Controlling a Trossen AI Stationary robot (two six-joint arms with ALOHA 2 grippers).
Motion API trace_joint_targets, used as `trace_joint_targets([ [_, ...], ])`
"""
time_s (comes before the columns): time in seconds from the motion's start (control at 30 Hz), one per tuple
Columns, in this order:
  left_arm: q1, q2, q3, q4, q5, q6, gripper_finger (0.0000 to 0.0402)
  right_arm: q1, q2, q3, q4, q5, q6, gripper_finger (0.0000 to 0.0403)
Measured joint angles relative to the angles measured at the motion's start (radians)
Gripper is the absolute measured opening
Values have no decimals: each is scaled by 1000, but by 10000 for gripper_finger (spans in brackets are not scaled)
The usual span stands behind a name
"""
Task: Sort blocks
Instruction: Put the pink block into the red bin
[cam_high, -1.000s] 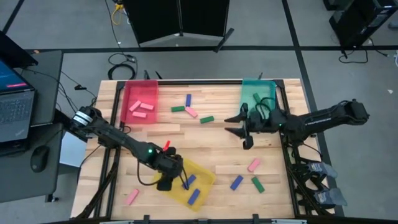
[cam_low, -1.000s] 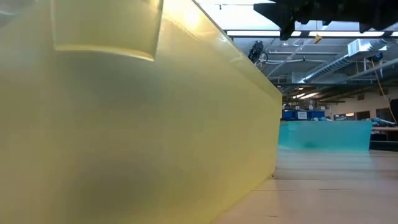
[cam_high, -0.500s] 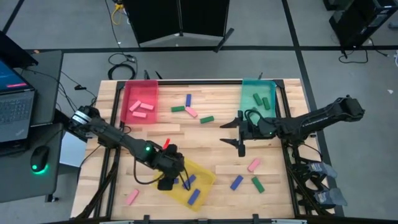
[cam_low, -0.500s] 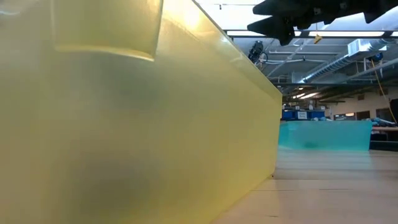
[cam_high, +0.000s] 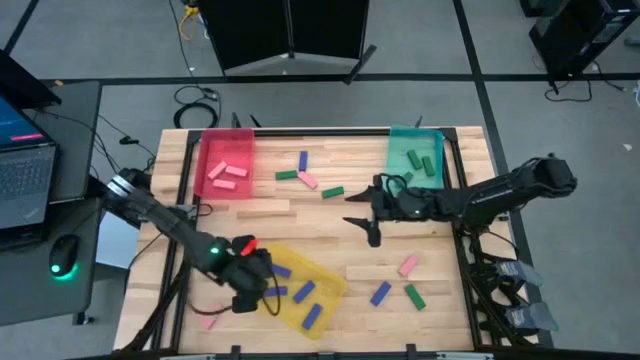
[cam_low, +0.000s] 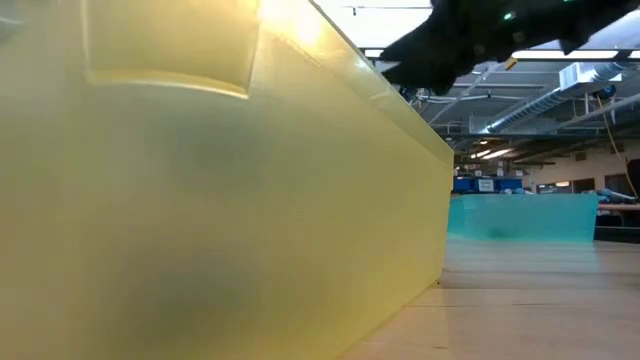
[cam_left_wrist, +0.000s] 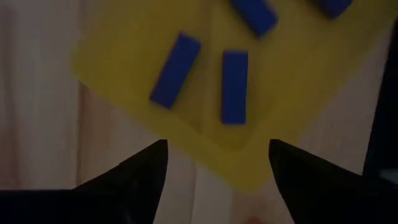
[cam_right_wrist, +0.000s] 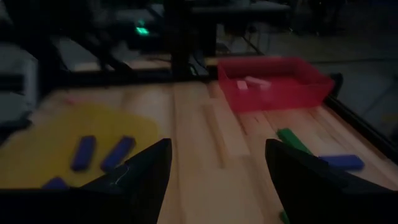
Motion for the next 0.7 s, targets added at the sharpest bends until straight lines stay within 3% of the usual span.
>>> trace_joint_targets([
  [0.37,-145,-231,3,102,-438,-42,269,-190,251,281,-488,-50,-136,270],
  [0.7,-217,-238,2,94,-646,-54,269,-238,299,291,-627,-127,-173,270],
])
